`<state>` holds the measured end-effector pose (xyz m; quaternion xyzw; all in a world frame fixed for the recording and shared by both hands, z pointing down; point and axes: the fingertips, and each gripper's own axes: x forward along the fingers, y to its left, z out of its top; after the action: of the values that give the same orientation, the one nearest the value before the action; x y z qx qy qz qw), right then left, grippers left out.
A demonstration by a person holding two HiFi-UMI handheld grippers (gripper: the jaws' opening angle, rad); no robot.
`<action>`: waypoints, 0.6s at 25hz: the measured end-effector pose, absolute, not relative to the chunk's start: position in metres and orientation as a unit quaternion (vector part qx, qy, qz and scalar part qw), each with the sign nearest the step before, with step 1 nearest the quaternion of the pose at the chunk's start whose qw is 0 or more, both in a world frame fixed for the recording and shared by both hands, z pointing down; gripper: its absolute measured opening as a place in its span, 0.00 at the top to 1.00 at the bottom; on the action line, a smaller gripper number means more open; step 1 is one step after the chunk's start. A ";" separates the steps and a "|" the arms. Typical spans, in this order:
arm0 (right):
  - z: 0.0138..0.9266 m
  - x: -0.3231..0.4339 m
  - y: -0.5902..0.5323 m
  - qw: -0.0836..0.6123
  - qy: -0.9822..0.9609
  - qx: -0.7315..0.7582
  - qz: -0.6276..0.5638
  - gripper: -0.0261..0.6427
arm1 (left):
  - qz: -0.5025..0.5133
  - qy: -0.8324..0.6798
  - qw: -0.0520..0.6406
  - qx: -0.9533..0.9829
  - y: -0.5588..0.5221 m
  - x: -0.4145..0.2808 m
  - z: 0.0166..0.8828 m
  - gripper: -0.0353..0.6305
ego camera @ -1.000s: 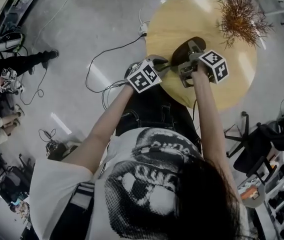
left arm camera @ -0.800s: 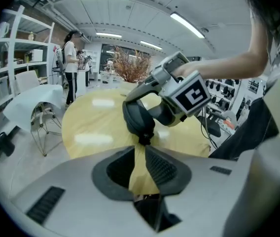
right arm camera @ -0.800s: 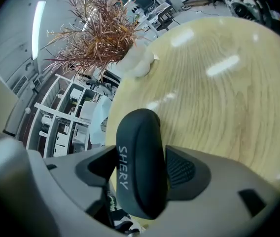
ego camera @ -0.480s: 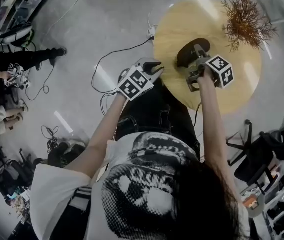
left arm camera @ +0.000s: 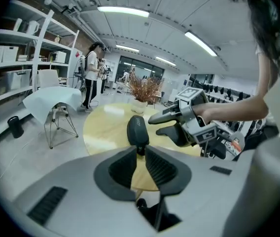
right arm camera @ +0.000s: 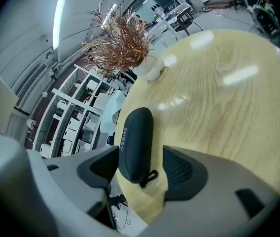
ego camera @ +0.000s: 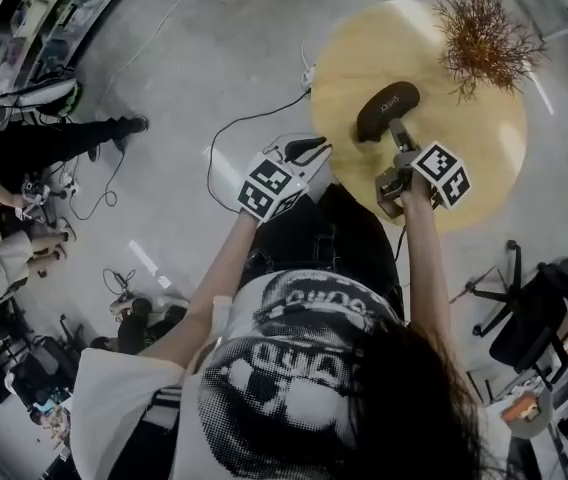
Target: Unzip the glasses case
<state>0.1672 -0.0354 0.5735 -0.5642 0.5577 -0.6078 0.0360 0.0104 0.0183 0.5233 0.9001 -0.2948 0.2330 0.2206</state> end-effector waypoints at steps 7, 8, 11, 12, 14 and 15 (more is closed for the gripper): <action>0.545 0.142 0.007 -0.006 0.642 -0.543 -0.541 0.59 | 0.224 -0.276 0.210 0.911 0.042 0.003 0.506 0.86; 0.539 0.136 0.012 -0.012 0.654 -0.539 -0.530 0.60 | 0.221 -0.276 0.211 0.911 0.045 -0.002 0.504 0.86; 0.523 0.121 0.028 -0.021 0.684 -0.525 -0.506 0.61 | 0.216 -0.282 0.212 0.910 0.054 -0.012 0.500 0.86; 0.519 0.119 0.034 -0.023 0.693 -0.520 -0.499 0.61 | 0.213 -0.285 0.211 0.911 0.058 -0.012 0.498 0.86; 0.512 0.115 0.048 -0.034 0.712 -0.510 -0.482 0.61 | 0.203 -0.288 0.212 0.912 0.069 -0.012 0.493 0.86; 0.508 0.112 0.056 -0.041 0.722 -0.504 -0.471 0.62 | 0.196 -0.288 0.215 0.912 0.075 -0.012 0.491 0.86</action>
<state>0.1124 0.0559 0.5080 -0.5042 0.7224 -0.4714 -0.0413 -0.0123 0.0752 0.4908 0.9123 -0.2883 0.1962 0.2147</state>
